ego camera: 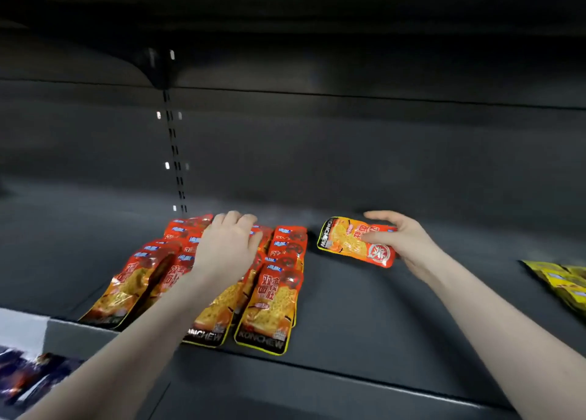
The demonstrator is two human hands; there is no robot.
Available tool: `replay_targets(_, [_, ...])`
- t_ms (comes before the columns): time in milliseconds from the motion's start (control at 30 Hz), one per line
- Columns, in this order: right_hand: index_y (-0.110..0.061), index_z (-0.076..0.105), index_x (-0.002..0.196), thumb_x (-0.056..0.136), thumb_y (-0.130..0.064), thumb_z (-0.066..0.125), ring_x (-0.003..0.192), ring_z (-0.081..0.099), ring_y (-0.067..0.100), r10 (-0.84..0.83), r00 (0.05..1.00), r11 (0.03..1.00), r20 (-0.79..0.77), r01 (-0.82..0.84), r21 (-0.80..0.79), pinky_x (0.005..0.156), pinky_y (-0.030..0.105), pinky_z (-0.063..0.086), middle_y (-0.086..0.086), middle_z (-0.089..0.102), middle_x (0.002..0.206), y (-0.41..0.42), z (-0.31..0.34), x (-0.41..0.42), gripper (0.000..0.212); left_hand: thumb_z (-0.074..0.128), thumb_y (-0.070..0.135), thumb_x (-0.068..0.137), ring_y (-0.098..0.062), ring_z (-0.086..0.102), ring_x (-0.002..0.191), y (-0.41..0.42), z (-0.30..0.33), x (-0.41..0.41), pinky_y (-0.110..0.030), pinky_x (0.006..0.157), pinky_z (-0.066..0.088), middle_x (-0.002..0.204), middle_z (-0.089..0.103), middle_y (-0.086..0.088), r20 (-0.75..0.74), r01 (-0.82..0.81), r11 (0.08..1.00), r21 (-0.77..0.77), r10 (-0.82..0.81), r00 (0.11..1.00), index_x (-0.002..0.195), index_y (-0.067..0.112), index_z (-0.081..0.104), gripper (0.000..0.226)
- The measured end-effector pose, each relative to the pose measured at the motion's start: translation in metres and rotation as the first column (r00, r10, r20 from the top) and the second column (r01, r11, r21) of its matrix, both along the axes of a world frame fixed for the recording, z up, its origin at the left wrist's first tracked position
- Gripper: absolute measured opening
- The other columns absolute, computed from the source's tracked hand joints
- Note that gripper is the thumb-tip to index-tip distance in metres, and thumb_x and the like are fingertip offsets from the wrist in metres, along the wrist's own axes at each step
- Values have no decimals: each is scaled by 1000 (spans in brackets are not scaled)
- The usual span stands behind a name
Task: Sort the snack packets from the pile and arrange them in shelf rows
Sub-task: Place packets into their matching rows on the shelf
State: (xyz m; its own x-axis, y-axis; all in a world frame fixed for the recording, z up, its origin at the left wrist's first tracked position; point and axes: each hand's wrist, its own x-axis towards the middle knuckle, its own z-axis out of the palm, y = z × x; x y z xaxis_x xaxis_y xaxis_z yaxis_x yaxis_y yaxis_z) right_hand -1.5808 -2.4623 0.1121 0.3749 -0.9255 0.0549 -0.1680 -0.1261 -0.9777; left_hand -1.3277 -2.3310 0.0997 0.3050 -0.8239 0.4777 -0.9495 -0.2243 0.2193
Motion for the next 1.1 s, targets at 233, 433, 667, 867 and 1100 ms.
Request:
replay_targets(233, [-12, 66, 85, 76, -7, 74, 72, 63, 19, -204, 974, 979, 101, 204, 11, 70, 30, 52, 8, 67, 83, 3, -2, 11, 13, 44, 36, 98, -27, 46, 120, -9, -4, 11, -37, 99, 38, 129, 54, -8, 20, 77, 997, 21, -78, 997, 131, 14, 52, 41])
replay_targets(433, [-13, 66, 89, 77, -11, 74, 55, 56, 9, -146, 978, 986, -146, 133, -99, 47, 20, 44, 4, 63, 73, -7, 1, 35, 15, 41, 40, 98, -22, 44, 121, -13, -10, 11, -33, 102, 36, 129, 53, -3, 15, 133, 990, 41, -134, 991, 130, 18, 51, 40])
replay_targets(667, [-19, 67, 99, 71, -23, 80, 81, 61, 15, -224, 859, 924, -461, 37, -380, 69, 22, 48, -3, 63, 86, -21, -8, 69, 31, 42, 40, 97, -20, 48, 118, -10, -15, 5, -32, 100, 38, 125, 57, -2, 1, 163, 985, -63, -163, 987, 126, 18, 56, 39])
replay_targets(867, [-22, 60, 117, 68, -11, 81, 80, 51, 17, -256, 886, 934, -386, 124, -335, 68, 21, 45, 6, 49, 101, -22, -39, 67, 54, 41, 42, 97, -16, 47, 117, -7, -18, 7, -30, 100, 38, 123, 57, 1, -36, 169, 978, -124, -175, 984, 124, 20, 58, 38])
replay_targets(1100, [-13, 68, 103, 72, 8, 72, 72, 49, 11, -194, 952, 964, -238, 141, -224, 64, 17, 44, 8, 60, 102, -16, -47, 64, 38, 49, 38, 95, -18, 50, 113, -6, -19, 7, -31, 97, 42, 117, 60, -1, -57, 193, 968, -158, -204, 977, 118, 17, 62, 35])
